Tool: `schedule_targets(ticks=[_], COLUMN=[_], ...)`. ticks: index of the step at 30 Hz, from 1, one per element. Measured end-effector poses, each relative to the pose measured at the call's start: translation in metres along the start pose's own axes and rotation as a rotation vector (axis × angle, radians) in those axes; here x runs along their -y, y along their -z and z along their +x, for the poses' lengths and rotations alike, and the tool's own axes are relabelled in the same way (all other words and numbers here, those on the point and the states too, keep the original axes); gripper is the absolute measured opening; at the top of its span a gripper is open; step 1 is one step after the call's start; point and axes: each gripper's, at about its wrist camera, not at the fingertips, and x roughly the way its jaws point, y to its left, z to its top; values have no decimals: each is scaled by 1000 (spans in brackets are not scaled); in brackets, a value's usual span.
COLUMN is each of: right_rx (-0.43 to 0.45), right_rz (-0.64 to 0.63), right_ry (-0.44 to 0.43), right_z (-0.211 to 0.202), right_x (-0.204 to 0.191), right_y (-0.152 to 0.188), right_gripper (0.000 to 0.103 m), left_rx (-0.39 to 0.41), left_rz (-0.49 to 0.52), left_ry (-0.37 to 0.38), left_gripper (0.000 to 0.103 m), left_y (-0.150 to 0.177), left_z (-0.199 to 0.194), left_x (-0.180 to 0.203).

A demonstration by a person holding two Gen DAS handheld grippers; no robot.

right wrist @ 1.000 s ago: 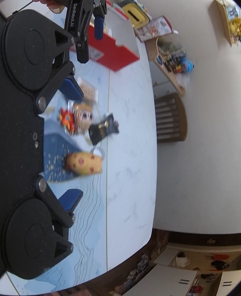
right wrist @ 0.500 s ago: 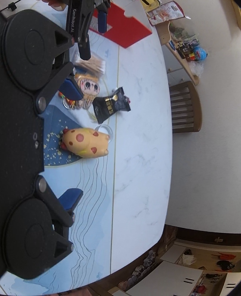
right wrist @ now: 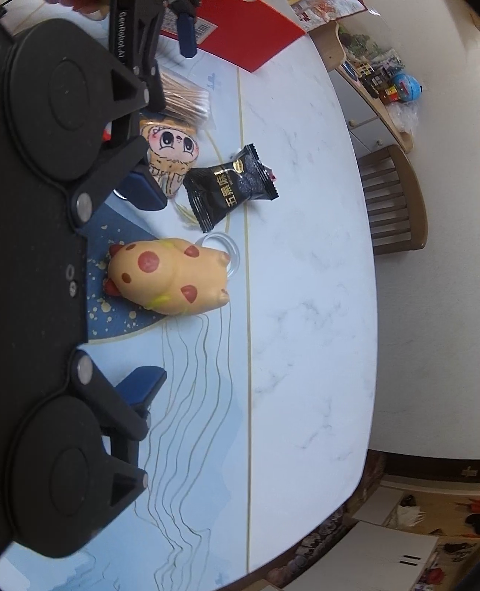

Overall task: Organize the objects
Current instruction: 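Move both open tools back over the remaining items on the table, then grasp the cotton swab bag with the left tool while the right tool grasps the yellow piggy bank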

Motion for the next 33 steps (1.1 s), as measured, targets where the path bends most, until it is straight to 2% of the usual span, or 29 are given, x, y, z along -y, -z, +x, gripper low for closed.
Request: schedule_targets(ticks=[12,14,17,19,22,24,27,33], right_rx=[-40,-41,-44,-41,-40,-41,-39,-36], right_rz=[46,43,36,28,20,13,9,30], right_ry=[5,5,9,24,29,34,39,48], right_z=[21,22,24,24,23,22,21,10], right_x=[0,-1,-3,-5,-9,-11,-13,-14], right_y=[-2,-2,-2,-1,0,0,1,5], right_gripper=[71,65,57,56,48,45,43,41], left_rx=[-1,5,16,21,24,24,10,4], left_rz=[-37,-47,-41,-35,-27,-16,1,11], left_ry=[8,20,31,35,42,55,74,87], left_gripper=[101,100,90,80,64,46,38,35], left_y=[2,2,0,-1,-3,-5,-7,-4], left_z=[9,8,5,4,2,0,-1,-8], left_x=[-4,-4,-3,-2,1,3,6,9])
